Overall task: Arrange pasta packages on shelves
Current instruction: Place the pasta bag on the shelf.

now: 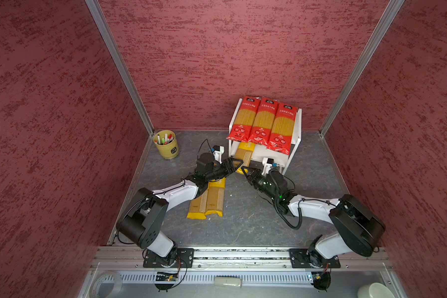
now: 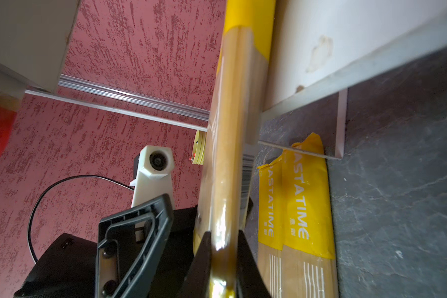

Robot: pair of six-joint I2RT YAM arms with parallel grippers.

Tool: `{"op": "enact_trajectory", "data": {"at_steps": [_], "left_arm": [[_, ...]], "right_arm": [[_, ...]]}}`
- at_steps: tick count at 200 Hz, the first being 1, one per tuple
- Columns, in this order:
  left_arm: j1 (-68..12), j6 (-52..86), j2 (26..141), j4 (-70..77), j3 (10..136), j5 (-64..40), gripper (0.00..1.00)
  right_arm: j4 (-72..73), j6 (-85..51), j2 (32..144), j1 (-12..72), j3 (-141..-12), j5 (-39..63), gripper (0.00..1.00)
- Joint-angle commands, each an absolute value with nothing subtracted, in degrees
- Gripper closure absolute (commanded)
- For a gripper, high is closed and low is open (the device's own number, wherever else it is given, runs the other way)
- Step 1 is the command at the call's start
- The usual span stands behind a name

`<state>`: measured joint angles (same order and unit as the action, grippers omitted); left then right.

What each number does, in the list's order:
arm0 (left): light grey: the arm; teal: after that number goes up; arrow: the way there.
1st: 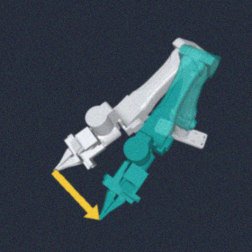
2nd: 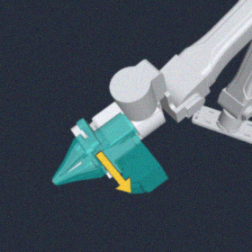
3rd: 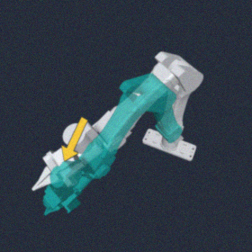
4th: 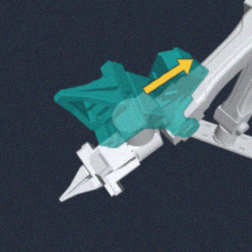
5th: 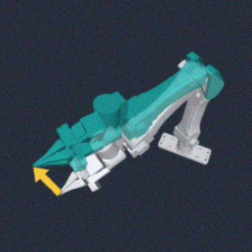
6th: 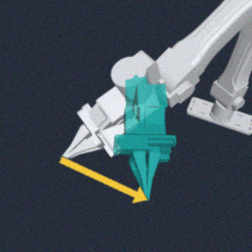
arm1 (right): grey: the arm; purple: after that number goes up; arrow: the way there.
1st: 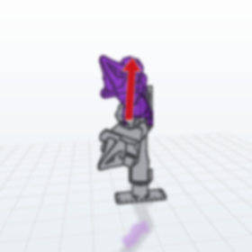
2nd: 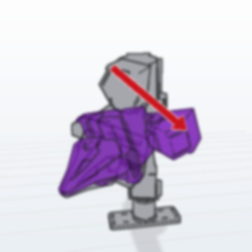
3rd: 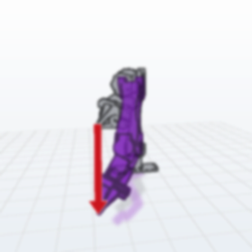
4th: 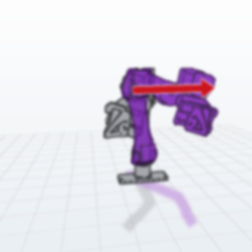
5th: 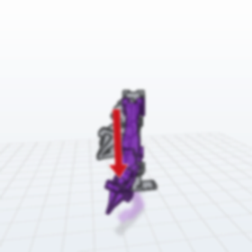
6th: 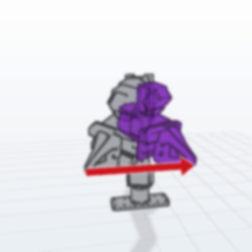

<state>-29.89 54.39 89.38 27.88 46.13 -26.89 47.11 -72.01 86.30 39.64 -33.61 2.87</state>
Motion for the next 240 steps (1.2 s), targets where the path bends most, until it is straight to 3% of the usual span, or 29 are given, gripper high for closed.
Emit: {"op": "enact_trajectory", "data": {"at_steps": [1, 46, 99, 189, 220, 240], "left_arm": [[-31.00, 55.85, 91.04, 31.64, 47.96, -26.37, 0.38], [-31.38, 57.40, 91.41, 32.12, 48.25, -23.20, 0.68], [-30.63, 56.70, 92.88, 23.88, 54.84, -21.89, 0.82], [-28.41, 56.44, 96.33, 20.65, 59.95, -20.38, 0.86], [-28.23, 56.39, 95.83, 20.77, 59.36, -21.39, 0.79], [-27.94, 56.42, 94.87, 20.65, 58.58, -22.09, 0.66]], "right_arm": [[51.92, -70.77, 86.32, 38.44, -35.44, 7.71, 0.97], [52.77, -70.22, 83.54, 37.96, -32.02, 8.60, 0.69], [56.50, -72.05, 78.59, 38.00, -25.22, 7.56, 0.58], [57.91, -72.42, 79.33, 38.89, -23.23, 8.53, 0.55], [57.92, -72.40, 78.87, 39.22, -22.13, 8.57, 0.55], [57.25, -72.31, 77.37, 39.36, -20.85, 8.46, 0.55]]}}
